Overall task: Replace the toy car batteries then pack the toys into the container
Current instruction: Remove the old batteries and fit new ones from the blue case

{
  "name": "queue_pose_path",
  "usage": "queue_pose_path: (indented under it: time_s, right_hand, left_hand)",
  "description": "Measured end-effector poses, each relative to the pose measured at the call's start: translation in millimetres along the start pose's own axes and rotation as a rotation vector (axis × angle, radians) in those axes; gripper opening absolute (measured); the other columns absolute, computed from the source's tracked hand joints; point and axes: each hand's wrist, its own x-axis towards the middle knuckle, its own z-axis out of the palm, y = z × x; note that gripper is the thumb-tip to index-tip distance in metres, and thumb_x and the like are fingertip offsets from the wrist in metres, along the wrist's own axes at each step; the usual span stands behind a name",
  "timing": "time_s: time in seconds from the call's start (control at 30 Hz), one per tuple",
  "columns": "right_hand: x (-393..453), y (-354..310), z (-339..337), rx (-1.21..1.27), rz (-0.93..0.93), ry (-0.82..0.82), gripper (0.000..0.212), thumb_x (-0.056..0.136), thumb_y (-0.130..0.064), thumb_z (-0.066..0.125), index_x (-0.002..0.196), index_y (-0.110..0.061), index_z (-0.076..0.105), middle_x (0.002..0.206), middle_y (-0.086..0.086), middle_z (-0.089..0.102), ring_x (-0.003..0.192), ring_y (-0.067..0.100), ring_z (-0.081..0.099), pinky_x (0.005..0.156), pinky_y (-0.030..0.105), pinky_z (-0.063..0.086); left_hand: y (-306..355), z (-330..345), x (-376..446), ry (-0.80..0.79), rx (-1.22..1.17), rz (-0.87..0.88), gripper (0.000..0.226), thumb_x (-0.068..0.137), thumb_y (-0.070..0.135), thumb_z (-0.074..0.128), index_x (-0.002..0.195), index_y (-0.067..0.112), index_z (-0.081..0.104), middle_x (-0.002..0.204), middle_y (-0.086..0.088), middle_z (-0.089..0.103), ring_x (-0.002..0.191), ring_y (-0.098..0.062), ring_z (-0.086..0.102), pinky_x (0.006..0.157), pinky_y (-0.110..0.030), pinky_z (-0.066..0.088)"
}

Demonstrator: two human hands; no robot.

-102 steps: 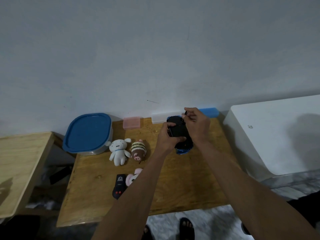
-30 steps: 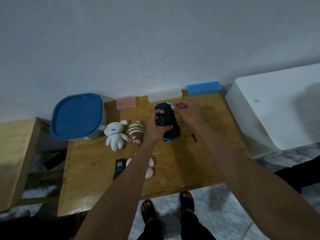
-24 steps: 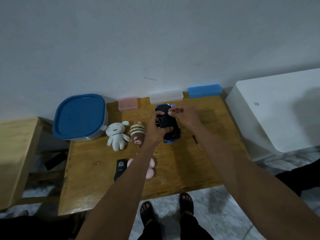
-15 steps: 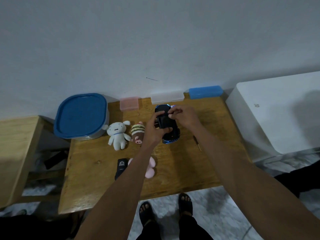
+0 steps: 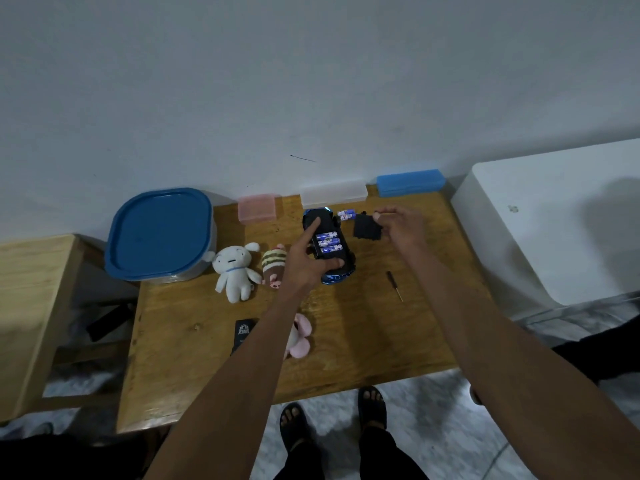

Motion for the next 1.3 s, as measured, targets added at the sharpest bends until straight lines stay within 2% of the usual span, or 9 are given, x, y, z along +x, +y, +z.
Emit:
queue_pose_path:
  time_s: [0.17, 0.37, 0.47, 0.73, 0.83, 1.0, 1.1, 1.2, 1.3]
  right_hand:
    - [-5, 52, -2, -0.085, 0.081, 0.0, 0.013, 0.086, -0.009, 0.074, 0.085, -0.022, 0.075, 0.099, -0.001, 0.072, 0.1, 0.017, 0.065, 0.084, 0.027, 0.05]
    - [-20, 110, 11, -0.191, 0.136, -0.066, 0.029, 0.084, 0.008, 0.069, 0.065, -0.014, 0.071, 0.074, -0.006, 0.073, 0.072, 0.004, 0.066, 0.069, 0.017, 0.047]
    - [-26, 122, 14, -0.293, 0.131, -0.05, 0.007, 0.085, 0.001, 0.072, 0.087, -0.003, 0.078, 0.091, 0.006, 0.073, 0.088, 0.016, 0.064, 0.079, 0.02, 0.046]
    - [-27, 127, 18, -0.451, 0.043, -0.014, 0.01, 0.085, -0.006, 0.074, 0.094, -0.006, 0.078, 0.099, 0.011, 0.076, 0.096, 0.026, 0.07, 0.091, 0.033, 0.055]
    - [-28, 119, 17, -0.46, 0.09, 0.006, 0.02, 0.087, -0.011, 0.074, 0.106, -0.007, 0.077, 0.108, 0.01, 0.074, 0.101, 0.025, 0.069, 0.091, 0.031, 0.054]
    - [-27, 72, 12, -0.281, -0.028, 0.102, 0.015, 0.091, -0.019, 0.071, 0.104, -0.014, 0.075, 0.103, -0.001, 0.073, 0.092, 0.011, 0.065, 0.079, 0.022, 0.048]
    - [-19, 30, 18, -0.156, -0.026, 0.087, 0.003, 0.088, -0.025, 0.073, 0.087, -0.028, 0.073, 0.096, -0.005, 0.073, 0.091, 0.014, 0.069, 0.086, 0.034, 0.056]
    - [-14, -4, 26, -0.178, -0.02, -0.018, 0.012, 0.086, -0.03, 0.073, 0.077, -0.032, 0.066, 0.09, -0.008, 0.072, 0.089, 0.013, 0.069, 0.085, 0.041, 0.059]
    - [-17, -22, 30, -0.288, -0.1, -0.057, 0.008, 0.086, -0.028, 0.075, 0.08, -0.025, 0.069, 0.091, -0.007, 0.071, 0.084, 0.009, 0.066, 0.063, 0.02, 0.05]
  left_hand:
    - [-6, 0, 0, -0.027, 0.021, -0.011, 0.101, 0.07, -0.004, 0.086, 0.153, 0.028, 0.04, 0.129, 0.003, 0.056, 0.11, -0.012, 0.06, 0.087, -0.029, 0.059]
    - [-16, 4, 0, -0.048, 0.032, -0.024, 0.101, 0.069, -0.004, 0.087, 0.153, 0.026, 0.04, 0.13, 0.003, 0.058, 0.107, -0.008, 0.062, 0.088, -0.028, 0.06]
    - [-18, 5, -3, -0.062, 0.03, -0.03, 0.1, 0.072, -0.006, 0.085, 0.155, 0.023, 0.037, 0.129, 0.005, 0.056, 0.103, 0.002, 0.06, 0.083, -0.017, 0.058]
    - [-23, 9, -9, -0.065, 0.044, -0.017, 0.102, 0.073, -0.004, 0.085, 0.157, 0.025, 0.033, 0.139, -0.002, 0.055, 0.119, -0.016, 0.059, 0.091, -0.026, 0.058]
    - [-24, 9, -10, -0.072, 0.045, -0.015, 0.102, 0.073, -0.002, 0.085, 0.156, 0.026, 0.033, 0.138, 0.0, 0.055, 0.12, -0.016, 0.059, 0.094, -0.032, 0.057]
    - [-12, 11, -10, -0.061, 0.022, -0.014, 0.101, 0.073, -0.006, 0.084, 0.156, 0.027, 0.035, 0.13, 0.006, 0.055, 0.104, -0.001, 0.061, 0.08, -0.017, 0.058]
    - [-2, 12, -7, -0.059, 0.018, 0.01, 0.101, 0.073, -0.004, 0.085, 0.156, 0.028, 0.036, 0.139, -0.001, 0.056, 0.11, -0.01, 0.063, 0.085, -0.022, 0.059]
    - [13, 15, -3, -0.057, 0.023, 0.029, 0.102, 0.073, -0.002, 0.086, 0.156, 0.027, 0.035, 0.142, -0.003, 0.055, 0.119, -0.017, 0.06, 0.093, -0.031, 0.058]
    - [24, 18, 2, -0.046, 0.027, 0.045, 0.102, 0.072, -0.003, 0.086, 0.156, 0.026, 0.035, 0.14, -0.005, 0.056, 0.119, -0.019, 0.06, 0.096, -0.038, 0.057]
